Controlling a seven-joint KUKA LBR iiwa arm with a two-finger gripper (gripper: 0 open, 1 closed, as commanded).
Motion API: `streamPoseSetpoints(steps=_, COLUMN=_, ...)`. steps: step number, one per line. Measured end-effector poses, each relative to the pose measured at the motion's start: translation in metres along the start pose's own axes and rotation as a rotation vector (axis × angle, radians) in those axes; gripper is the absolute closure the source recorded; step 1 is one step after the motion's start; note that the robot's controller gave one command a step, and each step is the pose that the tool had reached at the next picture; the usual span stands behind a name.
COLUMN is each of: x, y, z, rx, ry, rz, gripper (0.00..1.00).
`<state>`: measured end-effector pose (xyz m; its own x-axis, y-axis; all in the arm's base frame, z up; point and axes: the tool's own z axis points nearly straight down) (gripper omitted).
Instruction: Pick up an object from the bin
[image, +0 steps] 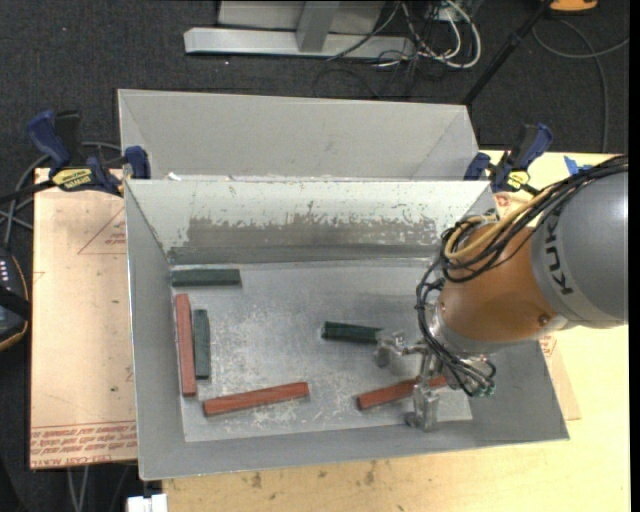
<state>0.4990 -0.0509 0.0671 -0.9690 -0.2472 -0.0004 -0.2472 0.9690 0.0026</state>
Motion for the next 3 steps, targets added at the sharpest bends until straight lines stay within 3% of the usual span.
streamPoseSetpoints(steps=1, x=-0.002, y=-0.001, z=-0.003, rx=0.002, ry=-0.002, rz=-0.001, gripper=1.00)
streamPoseSetpoints(steps=2, x=-0.046, y=0.044, z=-0.127, rx=0.004, ry=-0.006, rz=-0.452, gripper=1.00)
streamPoseSetpoints(steps=3, x=-0.041, y=0.035, z=-0.269, rx=0.008, ry=-0.011, rz=-0.387, gripper=1.00)
